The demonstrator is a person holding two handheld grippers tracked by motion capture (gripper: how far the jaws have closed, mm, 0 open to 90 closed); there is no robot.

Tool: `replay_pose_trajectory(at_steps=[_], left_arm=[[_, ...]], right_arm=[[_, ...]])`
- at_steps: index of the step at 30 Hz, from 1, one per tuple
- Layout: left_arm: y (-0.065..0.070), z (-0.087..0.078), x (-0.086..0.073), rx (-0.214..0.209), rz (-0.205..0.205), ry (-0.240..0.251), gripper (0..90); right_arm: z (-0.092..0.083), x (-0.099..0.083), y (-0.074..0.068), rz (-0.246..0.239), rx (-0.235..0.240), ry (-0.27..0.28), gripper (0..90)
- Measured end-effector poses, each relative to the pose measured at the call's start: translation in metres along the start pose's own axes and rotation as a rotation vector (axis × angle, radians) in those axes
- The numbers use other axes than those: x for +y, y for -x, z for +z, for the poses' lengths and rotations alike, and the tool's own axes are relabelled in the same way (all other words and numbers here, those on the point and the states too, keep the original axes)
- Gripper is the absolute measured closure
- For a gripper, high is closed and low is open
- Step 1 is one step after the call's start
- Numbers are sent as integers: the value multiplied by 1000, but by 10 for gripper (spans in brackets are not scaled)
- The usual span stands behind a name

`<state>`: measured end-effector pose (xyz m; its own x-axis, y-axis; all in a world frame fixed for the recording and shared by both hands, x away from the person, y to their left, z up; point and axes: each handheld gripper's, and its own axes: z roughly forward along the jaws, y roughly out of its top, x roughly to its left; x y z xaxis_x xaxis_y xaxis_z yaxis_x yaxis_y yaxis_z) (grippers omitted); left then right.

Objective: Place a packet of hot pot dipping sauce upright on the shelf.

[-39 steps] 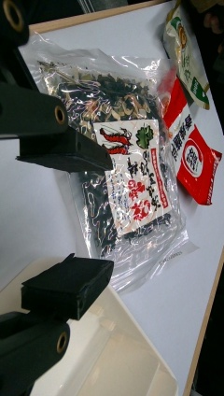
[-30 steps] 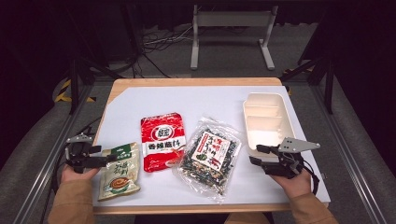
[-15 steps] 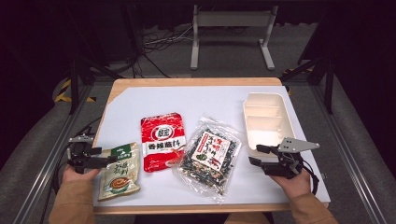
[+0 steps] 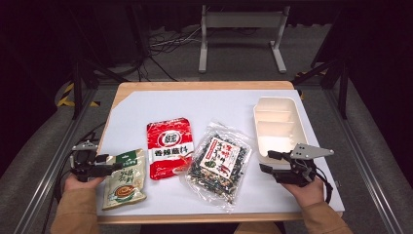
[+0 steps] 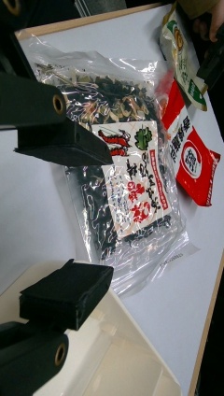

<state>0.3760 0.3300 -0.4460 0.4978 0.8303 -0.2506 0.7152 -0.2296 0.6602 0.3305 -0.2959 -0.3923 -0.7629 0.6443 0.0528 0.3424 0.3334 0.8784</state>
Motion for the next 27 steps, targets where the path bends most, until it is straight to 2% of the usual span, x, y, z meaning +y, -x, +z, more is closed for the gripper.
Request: replay_pose_trajectory(at_steps=[7,9,14,16,21,25,27], left_arm=[[4,-2,0,68,16,-20,384],[5,-4,0,73,14,-16,407],[7,-12,-1,55,33,6,453],[9,-16,-3,35,21,18,462],[12,-23,-5,-14,34,40,475],[17,-25,-5,-65,64,26,505],[22,-22,-4,-54,89,1,514]], right_arm=[[1,0,-1,1,0,-3,395],[1,0,-1,0,0,-2,395],[1,0,0,1,3,0,395],[1,-1,0,4,5,2,395],[1,-1,0,4,4,4,395],[1,-1,-1,4,3,4,394],[1,-1,-1,5,2,4,394]])
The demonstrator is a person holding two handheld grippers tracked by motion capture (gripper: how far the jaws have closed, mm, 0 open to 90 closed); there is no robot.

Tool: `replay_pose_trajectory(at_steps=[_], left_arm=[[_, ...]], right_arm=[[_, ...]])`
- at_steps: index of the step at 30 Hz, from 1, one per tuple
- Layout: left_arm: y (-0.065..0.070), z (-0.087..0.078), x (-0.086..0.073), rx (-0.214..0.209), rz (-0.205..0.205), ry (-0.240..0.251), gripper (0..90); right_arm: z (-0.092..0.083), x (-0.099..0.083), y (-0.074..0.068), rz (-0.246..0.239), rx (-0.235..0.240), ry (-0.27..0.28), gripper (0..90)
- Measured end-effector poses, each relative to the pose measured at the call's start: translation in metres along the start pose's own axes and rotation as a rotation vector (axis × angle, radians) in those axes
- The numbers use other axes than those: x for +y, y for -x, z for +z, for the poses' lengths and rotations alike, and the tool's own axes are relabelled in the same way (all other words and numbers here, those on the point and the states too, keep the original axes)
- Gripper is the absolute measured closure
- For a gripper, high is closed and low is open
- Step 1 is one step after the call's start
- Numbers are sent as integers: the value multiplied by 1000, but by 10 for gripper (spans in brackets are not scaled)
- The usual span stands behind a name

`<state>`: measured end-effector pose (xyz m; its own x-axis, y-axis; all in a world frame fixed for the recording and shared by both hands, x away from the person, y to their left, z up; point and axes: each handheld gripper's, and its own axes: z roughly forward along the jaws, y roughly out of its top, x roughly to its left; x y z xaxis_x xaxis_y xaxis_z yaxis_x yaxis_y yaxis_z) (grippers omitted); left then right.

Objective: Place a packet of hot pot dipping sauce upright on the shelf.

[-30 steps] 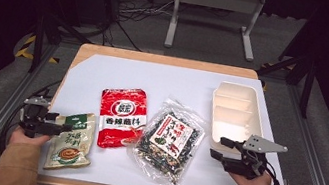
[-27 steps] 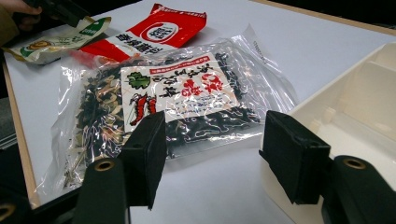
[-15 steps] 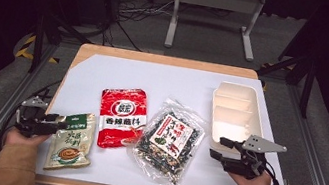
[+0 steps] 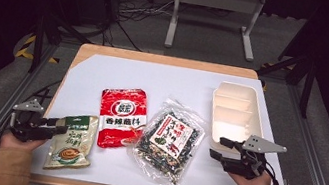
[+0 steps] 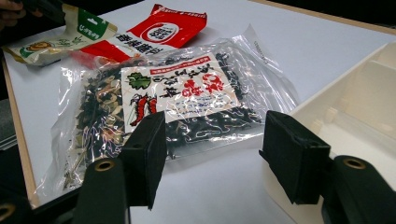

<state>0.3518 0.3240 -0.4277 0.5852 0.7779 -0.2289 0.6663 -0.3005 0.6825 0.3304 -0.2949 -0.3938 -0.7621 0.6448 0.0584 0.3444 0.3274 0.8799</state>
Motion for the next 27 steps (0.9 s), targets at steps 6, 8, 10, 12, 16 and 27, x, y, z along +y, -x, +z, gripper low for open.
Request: replay_pose_trajectory(at_steps=[6,8,10,12,16,27], left_arm=[[2,8,1,10,1,-42,590],[1,10,2,14,0,-47,608],[0,11,2,24,-8,-53,666],[-1,12,2,36,-13,-52,730],[-2,11,2,48,-21,-47,835],[1,-1,5,58,-5,-19,892]], right_arm=[[0,0,0,0,0,1,397],[0,0,0,0,-1,1,398],[0,0,0,-1,0,2,420],[0,0,-1,-2,1,2,437],[0,0,-1,-11,1,2,451],[-3,1,-3,-22,-2,14,501]])
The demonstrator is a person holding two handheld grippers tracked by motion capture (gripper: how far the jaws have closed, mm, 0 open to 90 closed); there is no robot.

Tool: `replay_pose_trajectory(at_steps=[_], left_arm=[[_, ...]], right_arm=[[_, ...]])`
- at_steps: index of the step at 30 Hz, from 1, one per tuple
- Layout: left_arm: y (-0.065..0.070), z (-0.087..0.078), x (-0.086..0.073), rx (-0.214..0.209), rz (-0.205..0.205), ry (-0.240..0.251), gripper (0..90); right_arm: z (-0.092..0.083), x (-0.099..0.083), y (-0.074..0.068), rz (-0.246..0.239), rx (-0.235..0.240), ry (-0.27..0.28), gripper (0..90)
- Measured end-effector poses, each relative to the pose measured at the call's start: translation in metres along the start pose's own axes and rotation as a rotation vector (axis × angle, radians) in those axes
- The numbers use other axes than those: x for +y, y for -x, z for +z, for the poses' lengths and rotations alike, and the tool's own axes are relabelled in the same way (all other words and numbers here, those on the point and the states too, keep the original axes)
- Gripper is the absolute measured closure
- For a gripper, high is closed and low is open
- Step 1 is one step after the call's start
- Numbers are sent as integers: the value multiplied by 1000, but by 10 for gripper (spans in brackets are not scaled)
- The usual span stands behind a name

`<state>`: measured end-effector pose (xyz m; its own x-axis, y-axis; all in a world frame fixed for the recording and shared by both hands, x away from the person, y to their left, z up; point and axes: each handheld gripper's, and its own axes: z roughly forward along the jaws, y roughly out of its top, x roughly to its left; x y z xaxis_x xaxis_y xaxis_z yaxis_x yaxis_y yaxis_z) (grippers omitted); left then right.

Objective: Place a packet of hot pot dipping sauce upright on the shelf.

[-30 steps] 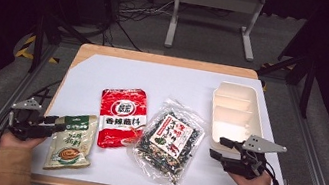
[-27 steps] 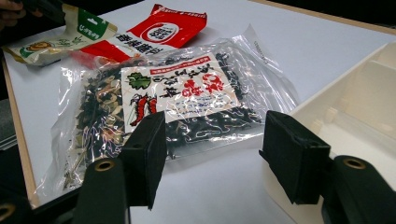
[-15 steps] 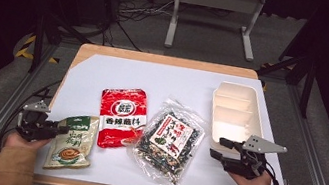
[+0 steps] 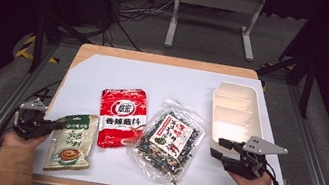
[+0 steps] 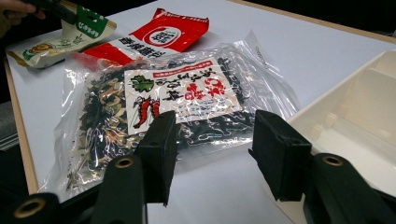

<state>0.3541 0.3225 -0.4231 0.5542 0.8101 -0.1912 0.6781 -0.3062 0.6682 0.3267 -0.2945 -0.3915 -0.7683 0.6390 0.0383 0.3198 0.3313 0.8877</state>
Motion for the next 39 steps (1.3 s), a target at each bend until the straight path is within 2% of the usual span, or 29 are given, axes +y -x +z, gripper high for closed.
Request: replay_pose_trajectory(at_steps=[5,14,20,22,26,32,36,39], left_arm=[[4,-11,2,1,-1,39,894],[20,-27,11,25,76,68,897],[30,-39,15,16,91,90,898],[34,-44,16,23,110,99,898],[41,-51,18,20,131,118,898],[50,-66,21,8,187,152,897],[55,-74,23,-18,205,172,897],[59,-79,24,-9,221,165,898]], right_arm=[[-1,0,0,2,2,3,517],[0,0,0,2,-5,2,521],[-1,0,0,-3,-8,4,522],[-2,0,-1,-12,-14,11,525],[-3,0,0,-7,-21,18,525],[-4,0,-2,-20,-23,28,533],[-4,1,-3,-25,-19,32,537],[-4,1,-3,-24,-21,36,537]])
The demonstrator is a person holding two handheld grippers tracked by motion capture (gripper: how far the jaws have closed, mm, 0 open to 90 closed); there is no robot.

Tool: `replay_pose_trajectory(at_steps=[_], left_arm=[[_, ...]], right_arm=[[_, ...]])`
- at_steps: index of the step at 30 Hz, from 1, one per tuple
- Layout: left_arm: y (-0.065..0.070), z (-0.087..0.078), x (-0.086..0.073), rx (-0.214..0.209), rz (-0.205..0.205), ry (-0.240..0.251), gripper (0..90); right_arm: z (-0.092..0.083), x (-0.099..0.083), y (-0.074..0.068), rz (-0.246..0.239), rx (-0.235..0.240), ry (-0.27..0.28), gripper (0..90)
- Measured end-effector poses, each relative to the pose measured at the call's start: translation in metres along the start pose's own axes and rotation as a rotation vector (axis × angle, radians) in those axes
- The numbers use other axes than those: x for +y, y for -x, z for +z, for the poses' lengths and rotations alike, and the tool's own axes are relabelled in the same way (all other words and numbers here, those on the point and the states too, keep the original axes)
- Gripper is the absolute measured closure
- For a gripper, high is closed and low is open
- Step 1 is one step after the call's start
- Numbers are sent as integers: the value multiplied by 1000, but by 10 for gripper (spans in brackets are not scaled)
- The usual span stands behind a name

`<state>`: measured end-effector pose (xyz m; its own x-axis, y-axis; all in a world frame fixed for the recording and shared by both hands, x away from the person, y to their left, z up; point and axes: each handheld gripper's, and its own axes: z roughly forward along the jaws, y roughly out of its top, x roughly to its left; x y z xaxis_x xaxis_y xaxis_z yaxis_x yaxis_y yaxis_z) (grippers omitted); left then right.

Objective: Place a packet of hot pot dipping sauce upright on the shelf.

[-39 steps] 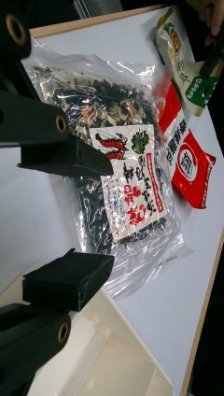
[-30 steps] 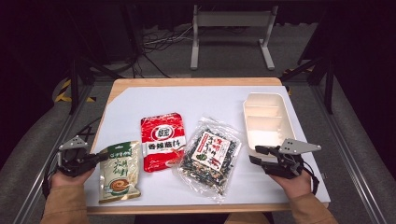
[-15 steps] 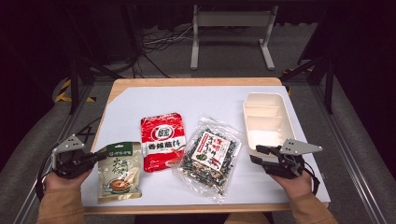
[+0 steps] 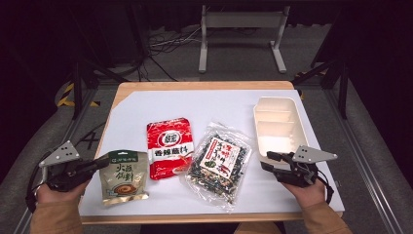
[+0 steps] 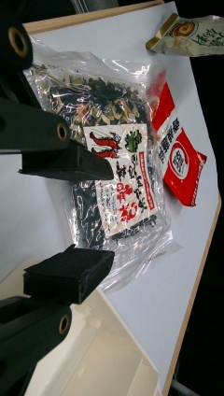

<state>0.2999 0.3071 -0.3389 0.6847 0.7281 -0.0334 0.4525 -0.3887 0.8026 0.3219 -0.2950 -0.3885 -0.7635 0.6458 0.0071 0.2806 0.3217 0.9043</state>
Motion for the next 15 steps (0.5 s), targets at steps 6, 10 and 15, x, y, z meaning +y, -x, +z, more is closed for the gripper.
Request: replay_pose_trajectory(at_steps=[6,10,15], left_arm=[[9,-8,7,-4,32,1,900],[13,-11,10,-14,42,13,900],[18,-15,16,-24,62,31,900]], right_arm=[[-1,1,-1,-11,4,11,540],[-1,1,-1,-10,5,14,540],[-1,1,-1,-7,8,17,541]])
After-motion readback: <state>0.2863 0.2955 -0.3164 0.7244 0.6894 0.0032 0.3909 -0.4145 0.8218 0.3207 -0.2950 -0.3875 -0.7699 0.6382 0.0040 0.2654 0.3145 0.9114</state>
